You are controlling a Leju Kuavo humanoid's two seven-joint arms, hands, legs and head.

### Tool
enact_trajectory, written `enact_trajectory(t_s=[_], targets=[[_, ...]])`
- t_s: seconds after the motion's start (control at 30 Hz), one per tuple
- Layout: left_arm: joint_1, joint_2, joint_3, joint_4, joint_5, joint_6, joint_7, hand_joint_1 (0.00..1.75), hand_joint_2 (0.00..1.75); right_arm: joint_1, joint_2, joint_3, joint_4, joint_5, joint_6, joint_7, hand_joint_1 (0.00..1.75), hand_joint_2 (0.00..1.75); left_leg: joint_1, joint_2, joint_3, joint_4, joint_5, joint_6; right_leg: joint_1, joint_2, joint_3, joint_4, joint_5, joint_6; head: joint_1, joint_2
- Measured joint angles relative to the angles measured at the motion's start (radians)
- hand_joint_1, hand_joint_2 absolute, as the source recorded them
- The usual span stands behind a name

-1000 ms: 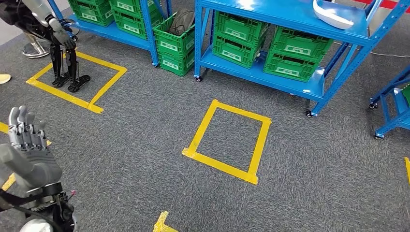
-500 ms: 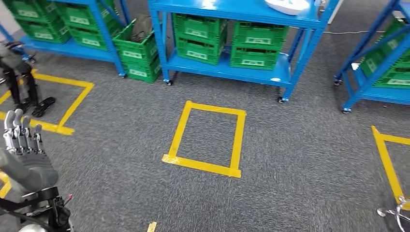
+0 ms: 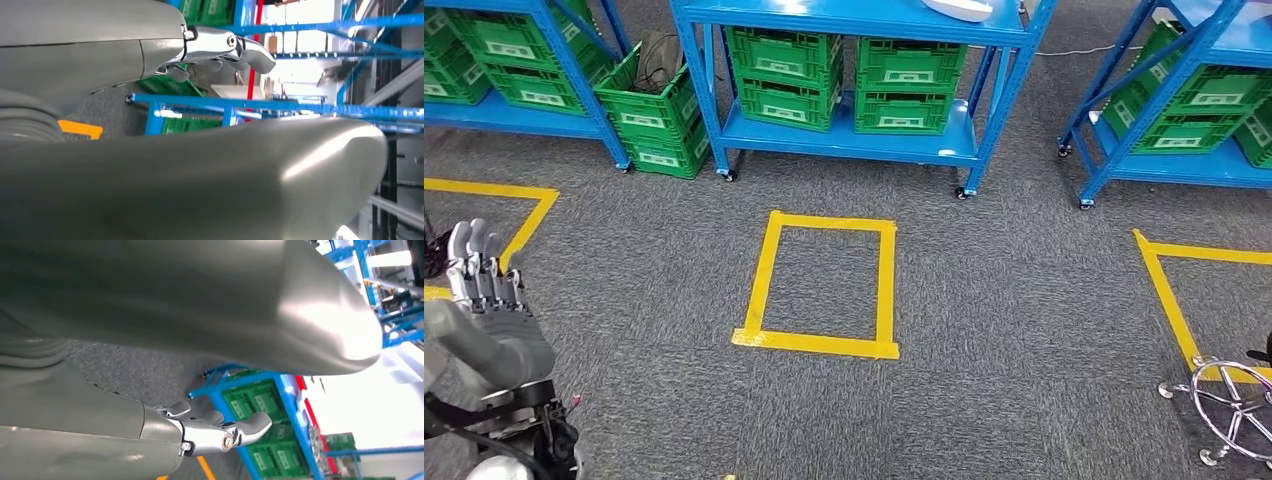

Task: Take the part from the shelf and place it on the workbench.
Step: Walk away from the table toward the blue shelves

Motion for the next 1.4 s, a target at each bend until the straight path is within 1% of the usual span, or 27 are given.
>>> enact_trajectory(t_s=[0.07,0.13,0.23,0.3,0.4,0.43,0.5,0.57,0.6,0.67,0.7,0.73,0.77,0.8,0.83,0.87,0.9,0.97,1.03,1.07,1.1,1.13,1.2,1.23,1.27,1.3,1.4], targets=[[-0.001,0.000,0.000,0.000,0.000,0.001,0.000,0.00,0.00,-0.001,0.000,0.000,0.000,-0.002,-0.007,0.007,0.00,0.00,-0.003,0.010,0.006,0.000,-0.004,-0.003,0.005,-0.007,0.067,-0.134,0.059,-0.014,0.004,0.000],[-0.001,0.000,0.000,0.000,0.000,0.002,0.000,0.00,0.00,-0.002,0.000,0.000,0.000,-0.004,-0.012,0.010,0.00,0.00,-0.005,0.016,0.005,0.001,-0.007,-0.009,0.014,-0.016,0.114,-0.219,0.075,-0.028,0.005,0.000],[-0.002,0.001,-0.001,0.000,0.000,0.002,0.000,0.00,0.00,-0.002,-0.001,0.000,0.000,-0.005,-0.019,0.013,0.00,0.00,-0.001,0.019,0.007,-0.004,-0.006,-0.023,0.021,-0.014,0.127,-0.238,0.073,-0.037,0.004,0.000],[-0.004,0.002,-0.003,0.000,-0.002,0.003,-0.001,0.00,0.00,-0.002,0.000,0.001,0.000,-0.005,-0.023,0.015,0.00,0.00,-0.001,0.017,0.016,-0.014,-0.005,-0.023,0.019,-0.012,0.134,-0.249,0.078,-0.033,0.002,0.000],[-0.006,0.006,-0.006,0.000,-0.012,0.005,-0.007,0.00,0.00,-0.003,-0.001,0.004,0.003,0.000,-0.024,0.019,0.00,0.00,0.009,0.019,0.037,-0.054,0.009,-0.004,0.019,-0.008,0.113,-0.215,0.069,-0.027,-0.007,0.000],[-0.006,0.006,-0.006,0.000,-0.018,0.006,-0.009,0.00,0.00,-0.003,-0.004,0.006,0.004,0.006,-0.024,0.020,0.00,0.00,0.014,0.020,0.048,-0.072,0.015,0.001,0.016,-0.006,0.092,-0.176,0.055,-0.023,-0.008,0.000],[-0.006,0.006,-0.006,0.000,-0.026,0.008,-0.012,0.00,0.00,-0.003,-0.009,0.011,0.008,0.017,-0.024,0.021,0.00,0.00,0.023,0.020,0.068,-0.092,0.019,-0.002,0.002,-0.003,0.035,-0.066,0.017,-0.005,-0.005,0.000],[-0.005,0.006,-0.006,0.001,-0.027,0.008,-0.012,0.00,0.00,-0.002,-0.010,0.020,0.013,0.016,-0.016,0.017,0.00,0.00,0.041,0.017,0.082,-0.100,0.017,-0.019,-0.021,-0.003,-0.008,0.007,0.002,0.019,-0.005,0.000],[-0.004,0.005,-0.006,0.002,-0.025,0.008,-0.012,0.00,0.00,-0.002,-0.011,0.025,0.015,0.011,-0.010,0.013,0.00,0.00,0.055,0.014,0.089,-0.099,0.012,-0.034,-0.036,-0.005,-0.009,-0.002,0.020,0.034,-0.005,0.000],[-0.003,0.005,-0.006,0.005,-0.021,0.008,-0.012,0.00,0.00,-0.002,-0.012,0.032,0.020,0.001,0.004,0.005,0.00,0.00,0.085,0.008,0.101,-0.086,-0.008,-0.073,-0.069,-0.009,0.030,-0.103,0.086,0.073,0.000,0.000],[-0.003,0.005,-0.006,0.007,-0.019,0.007,-0.012,0.00,0.00,-0.002,-0.013,0.035,0.025,-0.003,0.009,0.002,0.00,0.00,0.096,0.005,0.104,-0.070,-0.024,-0.094,-0.079,-0.013,0.048,-0.153,0.085,0.087,0.010,0.000],[-0.002,0.005,-0.006,0.007,-0.019,0.007,-0.013,0.00,0.00,-0.003,-0.014,0.039,0.029,-0.006,0.012,0.001,0.00,0.00,0.101,0.004,0.097,-0.056,-0.039,-0.113,-0.085,-0.022,0.060,-0.175,0.073,0.090,0.022,0.000],[0.000,0.006,-0.006,0.008,-0.019,0.006,-0.014,0.00,0.00,-0.003,-0.015,0.043,0.033,-0.010,0.014,-0.001,0.00,0.00,0.103,0.005,0.091,-0.041,-0.052,-0.129,-0.087,-0.027,0.060,-0.172,0.055,0.082,0.028,0.000],[0.001,0.007,-0.006,0.008,-0.019,0.007,-0.016,0.00,0.00,-0.002,-0.015,0.048,0.036,-0.014,0.017,-0.003,0.00,0.00,0.104,0.005,0.090,-0.031,-0.061,-0.140,-0.086,-0.033,0.056,-0.155,0.034,0.063,0.027,0.000],[0.002,0.007,-0.007,0.008,-0.019,0.008,-0.018,0.00,0.00,-0.002,-0.016,0.051,0.037,-0.020,0.021,-0.005,0.00,0.00,0.103,0.007,0.087,-0.027,-0.064,-0.149,-0.085,-0.033,0.057,-0.135,0.038,0.047,0.016,0.000],[0.000,0.008,-0.007,0.009,-0.021,0.010,-0.019,0.00,0.00,0.000,-0.016,0.053,0.037,-0.027,0.025,-0.006,0.00,0.00,0.105,0.006,0.083,-0.008,-0.059,-0.153,-0.082,-0.028,0.057,-0.128,0.040,0.034,-0.005,0.000],[-0.001,0.008,-0.007,0.009,-0.024,0.014,-0.020,0.00,0.00,-0.001,-0.017,0.056,0.037,-0.035,0.030,-0.004,0.00,0.00,0.102,0.004,0.063,0.030,-0.053,-0.149,-0.076,-0.024,0.062,-0.127,0.037,0.026,-0.022,0.000],[-0.003,0.010,-0.007,0.009,-0.032,0.018,-0.020,0.00,0.00,-0.004,-0.021,0.059,0.036,-0.048,0.042,0.007,0.00,0.00,0.087,-0.004,-0.023,0.161,-0.063,-0.128,-0.060,-0.016,0.079,-0.143,0.034,0.014,-0.055,0.000],[-0.004,0.011,-0.007,0.011,-0.042,0.016,-0.018,0.00,0.00,-0.013,-0.027,0.070,0.039,-0.056,0.061,0.020,0.00,0.00,0.058,-0.011,-0.119,0.275,-0.120,-0.101,-0.040,-0.008,0.102,-0.164,0.030,0.004,-0.073,0.000],[-0.006,0.011,-0.007,0.013,-0.047,0.011,-0.015,0.00,0.00,-0.021,-0.032,0.080,0.041,-0.058,0.072,0.029,0.00,0.00,0.042,-0.013,-0.152,0.296,-0.147,-0.085,-0.028,-0.003,0.115,-0.172,0.026,-0.004,-0.081,0.000],[-0.011,0.011,-0.007,0.016,-0.051,0.005,-0.012,0.00,0.00,-0.035,-0.038,0.094,0.044,-0.060,0.080,0.042,0.00,0.00,0.026,-0.016,-0.171,0.288,-0.155,-0.065,-0.015,0.003,0.129,-0.179,0.021,-0.011,-0.088,0.000],[-0.018,0.011,-0.008,0.020,-0.053,-0.003,-0.008,0.00,0.00,-0.052,-0.046,0.111,0.048,-0.060,0.086,0.060,0.00,0.00,0.009,-0.019,-0.176,0.252,-0.138,-0.040,-0.003,0.008,0.142,-0.185,0.016,-0.018,-0.094,0.000],[-0.035,0.011,-0.010,0.029,-0.055,-0.016,-0.002,0.00,0.00,-0.092,-0.065,0.153,0.058,-0.056,0.083,0.102,0.00,0.00,-0.029,-0.033,-0.157,0.138,-0.044,0.020,0.017,0.018,0.167,-0.195,0.006,-0.030,-0.100,0.000],[-0.043,0.010,-0.012,0.035,-0.056,-0.019,-0.001,0.00,0.00,-0.111,-0.074,0.178,0.066,-0.048,0.074,0.120,0.00,0.00,-0.045,-0.046,-0.145,0.095,-0.006,0.045,0.023,0.026,0.177,-0.200,0.002,-0.032,-0.097,0.000],[-0.050,0.010,-0.013,0.040,-0.058,-0.019,0.000,0.00,0.00,-0.129,-0.082,0.203,0.073,-0.033,0.058,0.138,0.00,0.00,-0.058,-0.059,-0.131,0.064,0.024,0.062,0.027,0.032,0.184,-0.203,-0.002,-0.033,-0.096,0.000],[-0.055,0.009,-0.014,0.044,-0.057,-0.017,0.000,0.00,0.00,-0.144,-0.089,0.229,0.079,-0.006,0.037,0.157,0.00,0.00,-0.065,-0.070,-0.120,0.052,0.042,0.068,0.031,0.038,0.189,-0.204,-0.006,-0.032,-0.095,0.000],[-0.074,-0.004,-0.019,0.066,-0.010,-0.020,-0.006,0.00,0.00,-0.189,-0.102,0.310,0.094,0.124,-0.024,0.214,0.00,0.00,-0.057,-0.067,-0.089,0.030,0.069,0.052,0.037,0.033,0.190,-0.190,-0.030,-0.026,-0.095,0.000]])
